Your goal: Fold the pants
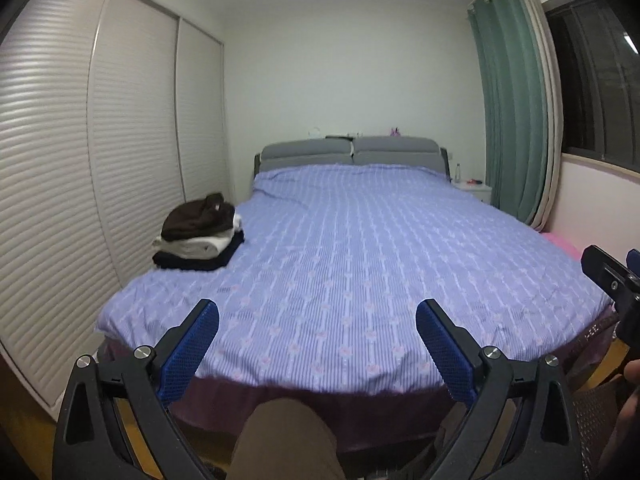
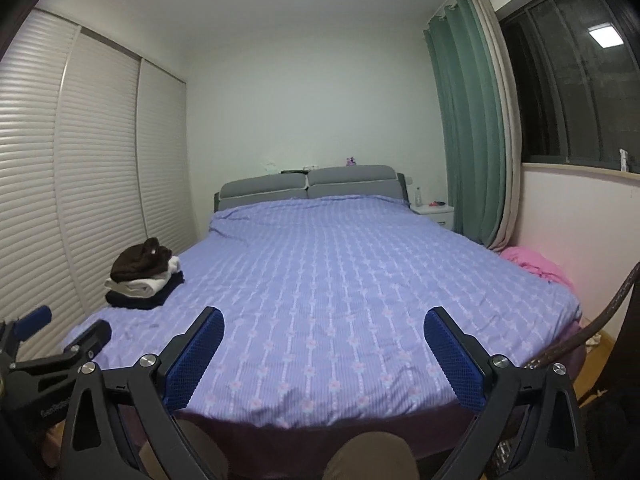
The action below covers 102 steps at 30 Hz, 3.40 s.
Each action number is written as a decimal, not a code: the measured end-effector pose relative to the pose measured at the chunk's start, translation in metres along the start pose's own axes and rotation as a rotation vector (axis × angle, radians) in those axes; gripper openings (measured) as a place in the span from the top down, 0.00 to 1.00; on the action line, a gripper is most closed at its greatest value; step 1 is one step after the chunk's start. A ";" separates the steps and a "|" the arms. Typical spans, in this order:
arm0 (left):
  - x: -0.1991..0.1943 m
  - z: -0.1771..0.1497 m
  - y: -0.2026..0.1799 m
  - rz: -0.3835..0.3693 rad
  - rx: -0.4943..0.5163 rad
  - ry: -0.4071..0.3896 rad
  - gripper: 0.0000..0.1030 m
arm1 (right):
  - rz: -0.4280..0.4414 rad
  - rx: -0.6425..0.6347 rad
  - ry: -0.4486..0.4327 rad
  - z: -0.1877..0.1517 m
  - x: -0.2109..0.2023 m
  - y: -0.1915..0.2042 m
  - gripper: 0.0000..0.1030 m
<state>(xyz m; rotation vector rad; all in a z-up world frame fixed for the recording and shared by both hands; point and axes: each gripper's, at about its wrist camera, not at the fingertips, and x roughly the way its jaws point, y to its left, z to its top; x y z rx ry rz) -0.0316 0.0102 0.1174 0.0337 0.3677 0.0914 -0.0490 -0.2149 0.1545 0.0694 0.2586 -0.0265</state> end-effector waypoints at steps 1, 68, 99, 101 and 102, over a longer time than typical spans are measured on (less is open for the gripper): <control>0.000 -0.002 0.001 0.000 -0.001 0.001 0.02 | 0.002 -0.004 0.003 -0.001 0.000 0.000 0.02; -0.016 -0.007 -0.011 -0.016 0.042 -0.093 0.00 | -0.010 -0.026 -0.071 -0.010 -0.006 -0.004 0.01; -0.017 -0.009 -0.019 -0.023 0.069 -0.082 0.00 | -0.006 -0.031 -0.074 -0.012 -0.006 -0.002 0.01; -0.018 -0.010 -0.022 -0.021 0.080 -0.085 0.00 | -0.005 -0.030 -0.073 -0.012 -0.006 -0.002 0.01; -0.017 -0.010 -0.023 -0.022 0.084 -0.084 0.00 | -0.004 -0.030 -0.072 -0.012 -0.006 -0.002 0.01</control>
